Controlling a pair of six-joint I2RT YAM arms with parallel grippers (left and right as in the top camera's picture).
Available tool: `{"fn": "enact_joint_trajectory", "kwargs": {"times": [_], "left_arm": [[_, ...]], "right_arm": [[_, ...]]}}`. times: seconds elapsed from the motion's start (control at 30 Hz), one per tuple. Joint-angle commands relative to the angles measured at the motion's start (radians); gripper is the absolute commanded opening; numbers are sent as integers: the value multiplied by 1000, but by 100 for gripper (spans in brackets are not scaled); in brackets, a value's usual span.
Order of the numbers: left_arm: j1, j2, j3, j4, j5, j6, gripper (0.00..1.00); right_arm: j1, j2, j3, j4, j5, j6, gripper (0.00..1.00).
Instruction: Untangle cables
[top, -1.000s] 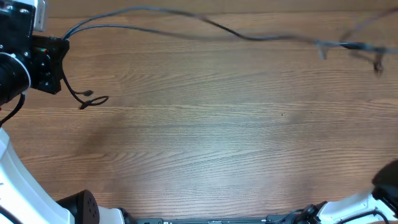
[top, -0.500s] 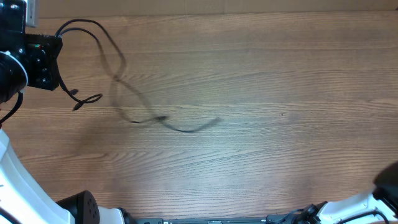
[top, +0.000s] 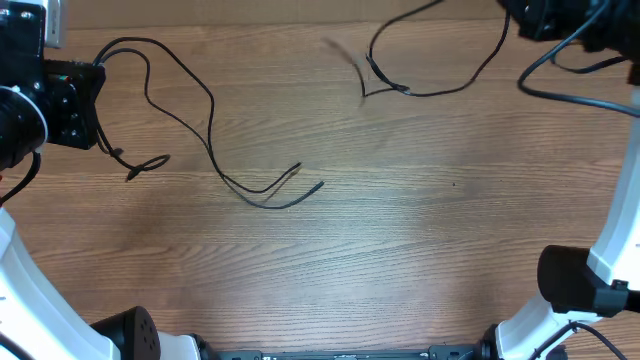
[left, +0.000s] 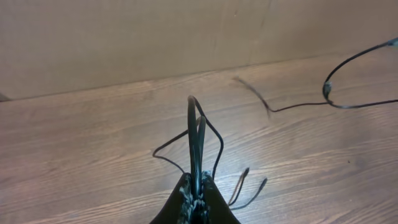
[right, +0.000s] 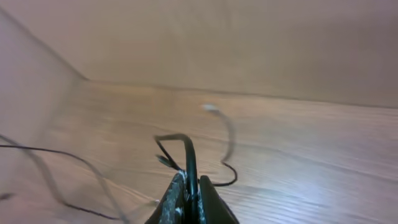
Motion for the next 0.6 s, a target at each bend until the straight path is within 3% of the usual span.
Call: {"fn": "enact_joint_trajectory", "kwargs": {"times": [0.0, 0.07, 0.13, 0.23, 0.4, 0.5, 0.57], "left_arm": [[10, -21, 3, 11, 31, -16, 4], [10, -21, 3, 7, 31, -16, 4], [10, -21, 3, 5, 31, -10, 4], [10, -21, 3, 5, 31, -5, 4], [10, -19, 3, 0, 31, -5, 4], [10, -18, 3, -3, 31, -5, 4], [10, -13, 3, -3, 31, -3, 4]], "right_arm": [[23, -14, -87, -2, 23, -56, 4], [92, -12, -201, 18, -17, -63, 4], [141, -12, -270, 110, 100, -63, 4], [164, -21, -216, 261, 199, -12, 4], [155, -53, 326, 394, 183, 61, 4], [155, -53, 478, 332, 191, 10, 4], [155, -48, 479, 238, 265, -38, 4]]}}
